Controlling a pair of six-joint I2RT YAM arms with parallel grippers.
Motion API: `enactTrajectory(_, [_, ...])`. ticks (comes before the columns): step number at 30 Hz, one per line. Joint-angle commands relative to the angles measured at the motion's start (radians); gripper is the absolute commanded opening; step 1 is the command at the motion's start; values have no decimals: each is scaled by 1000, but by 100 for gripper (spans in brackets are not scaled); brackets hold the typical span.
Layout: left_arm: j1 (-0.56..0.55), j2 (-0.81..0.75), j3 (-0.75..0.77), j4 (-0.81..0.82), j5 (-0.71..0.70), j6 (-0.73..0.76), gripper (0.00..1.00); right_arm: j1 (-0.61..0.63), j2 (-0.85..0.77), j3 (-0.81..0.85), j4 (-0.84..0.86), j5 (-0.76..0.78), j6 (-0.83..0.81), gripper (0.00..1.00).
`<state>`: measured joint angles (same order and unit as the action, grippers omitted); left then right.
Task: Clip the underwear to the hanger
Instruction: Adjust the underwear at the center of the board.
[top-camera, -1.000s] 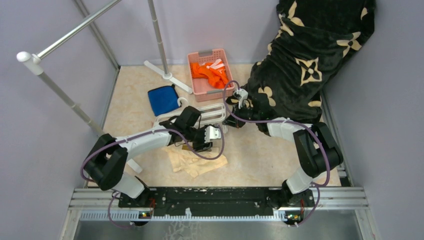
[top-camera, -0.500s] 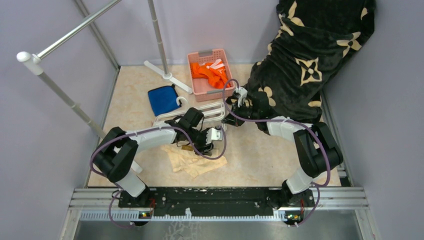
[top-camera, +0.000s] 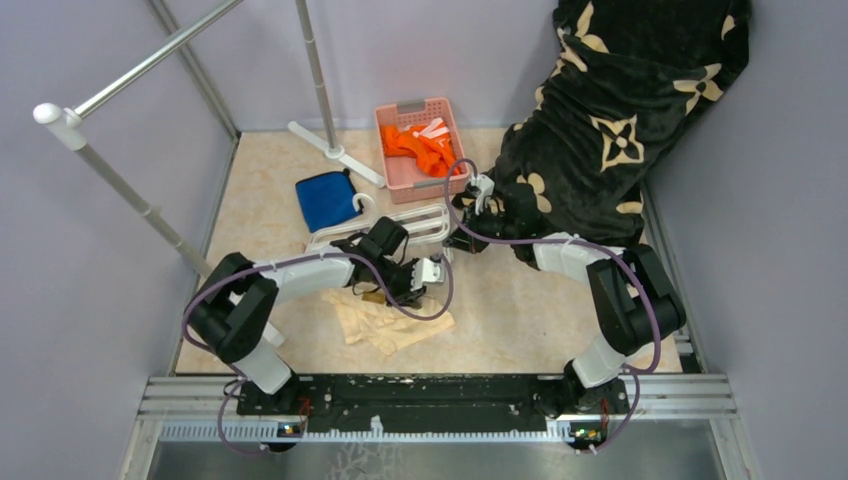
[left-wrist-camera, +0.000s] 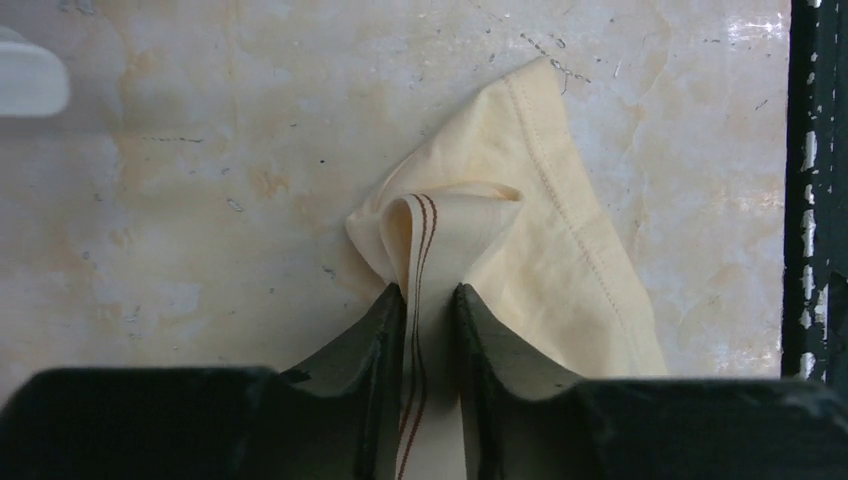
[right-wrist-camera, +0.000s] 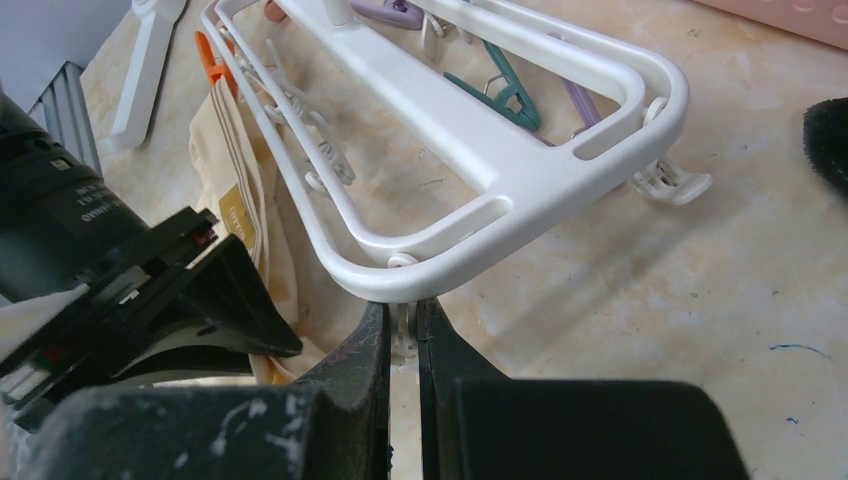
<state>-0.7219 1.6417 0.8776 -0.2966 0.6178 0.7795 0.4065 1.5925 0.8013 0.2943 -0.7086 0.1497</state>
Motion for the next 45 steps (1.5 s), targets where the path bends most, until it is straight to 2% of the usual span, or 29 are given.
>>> enactTrajectory(1, [5, -107, -3, 4, -35, -7, 23, 18, -3, 63, 48, -19, -16, 0])
enactTrajectory(5, [3, -225, -26, 50, -134, -50, 0, 18, -3, 64, 51, -14, -16, 0])
enactTrajectory(11, [-44, -382, -103, 167, -248, -75, 0, 20, -3, 66, 58, -9, -14, 0])
enactTrajectory(16, [-260, -412, -222, 382, -670, -94, 0, 21, -1, 62, 65, -3, -15, 0])
enactTrajectory(20, [-369, -356, -284, 511, -831, -159, 1, 21, 10, 68, 63, -8, -15, 0])
enactTrajectory(21, [-389, -329, -286, 515, -843, -177, 6, 22, 12, 68, 62, -8, -15, 0])
enactTrajectory(26, [-492, -145, -244, 507, -934, -229, 14, 22, 21, 76, 49, -10, -19, 0])
enactTrajectory(29, [-517, -95, -231, 507, -930, -241, 29, 23, 20, 80, 34, -6, -26, 0])
enactTrajectory(32, [-521, -127, -241, 521, -896, -255, 54, 24, 18, 82, 24, -3, -30, 0])
enactTrajectory(34, [-520, -163, -248, 520, -883, -252, 59, 25, 19, 85, 17, -3, -34, 0])
enactTrajectory(38, [-518, -261, -249, 504, -868, -258, 64, 25, 23, 90, 3, -3, -41, 0])
enactTrajectory(42, [-513, -358, -256, 494, -840, -274, 78, 25, 27, 98, -7, -1, -47, 0])
enactTrajectory(43, [-509, -385, -260, 494, -830, -281, 86, 25, 29, 99, -7, -1, -46, 0])
enactTrajectory(45, [-497, -436, -271, 491, -797, -291, 89, 25, 28, 99, -7, 1, -47, 0])
